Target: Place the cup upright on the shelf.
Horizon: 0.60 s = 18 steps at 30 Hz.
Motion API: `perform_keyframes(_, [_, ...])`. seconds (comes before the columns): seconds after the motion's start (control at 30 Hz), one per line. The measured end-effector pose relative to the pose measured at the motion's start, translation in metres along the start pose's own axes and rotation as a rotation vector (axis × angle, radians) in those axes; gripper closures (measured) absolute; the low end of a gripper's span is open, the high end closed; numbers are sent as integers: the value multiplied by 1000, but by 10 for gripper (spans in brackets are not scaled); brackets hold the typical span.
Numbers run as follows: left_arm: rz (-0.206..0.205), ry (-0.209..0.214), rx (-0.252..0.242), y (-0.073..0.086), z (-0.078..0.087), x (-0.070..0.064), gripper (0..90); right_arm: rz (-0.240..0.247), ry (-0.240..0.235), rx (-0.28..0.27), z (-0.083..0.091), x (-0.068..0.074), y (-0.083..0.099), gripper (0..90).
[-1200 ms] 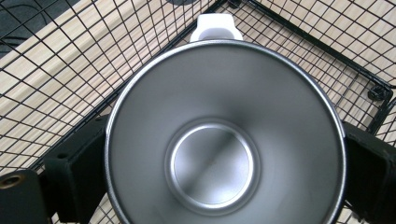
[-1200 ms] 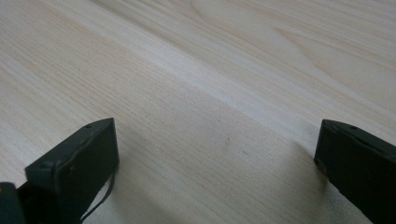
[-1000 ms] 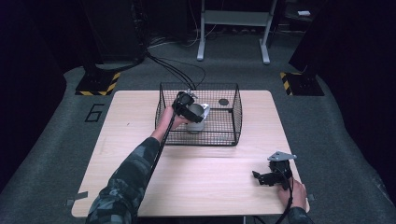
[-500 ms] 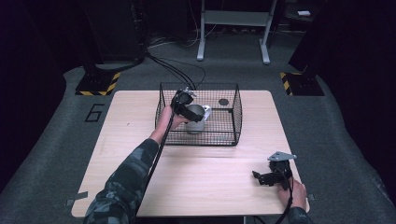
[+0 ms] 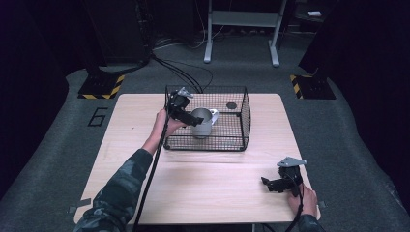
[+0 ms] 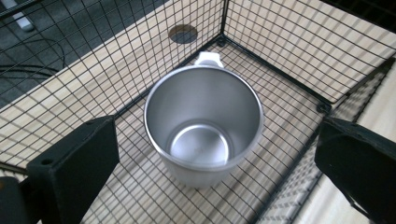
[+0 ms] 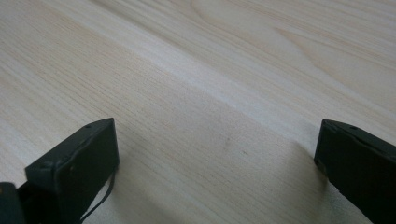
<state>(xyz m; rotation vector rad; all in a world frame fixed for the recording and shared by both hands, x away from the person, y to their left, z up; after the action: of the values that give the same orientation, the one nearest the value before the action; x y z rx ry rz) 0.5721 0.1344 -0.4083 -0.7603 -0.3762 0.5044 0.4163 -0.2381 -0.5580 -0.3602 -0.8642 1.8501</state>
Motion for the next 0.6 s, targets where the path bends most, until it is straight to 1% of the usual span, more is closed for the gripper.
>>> perform_keyframes(0.03, [-10, -2, 0, 2, 4, -1, 2, -1, 0, 0, 0, 0, 0, 0])
perform_keyframes(0.13, [-18, 1, -10, 6, 17, -8, 2, 3, 0, 0, 0, 0, 0, 0])
perform_keyframes(0.2, [-25, -5, -20, 9, 26, -12, 2, -1, 0, 0, 0, 0, 0, 0])
perform_keyframes(0.33, [-33, -12, -48, 17, 44, -22, 2, -1, 0, 1, 0, 0, 0, 0])
perform_keyframes(0.47, [-38, -21, -58, 27, 61, -30, 2, -1, 0, 1, 0, 0, 0, 0])
perform_keyframes(0.6, [-56, -33, -64, 42, 76, -37, 2, -1, 0, 0, 0, 0, 0, 0])
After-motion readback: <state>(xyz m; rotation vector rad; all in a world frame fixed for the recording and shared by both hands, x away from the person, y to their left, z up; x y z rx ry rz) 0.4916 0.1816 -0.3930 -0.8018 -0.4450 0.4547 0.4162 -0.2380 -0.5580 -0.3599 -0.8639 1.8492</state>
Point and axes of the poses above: each handheld gripper's, and its own axes: z roughly backward along the jaws, y roughly out of its underside, x roughly to its left, the point moved 4 cm from there along -z, roughly forward along the jaws, and after that the axes turned 11 degrees about -z, right-handed, at the moved point
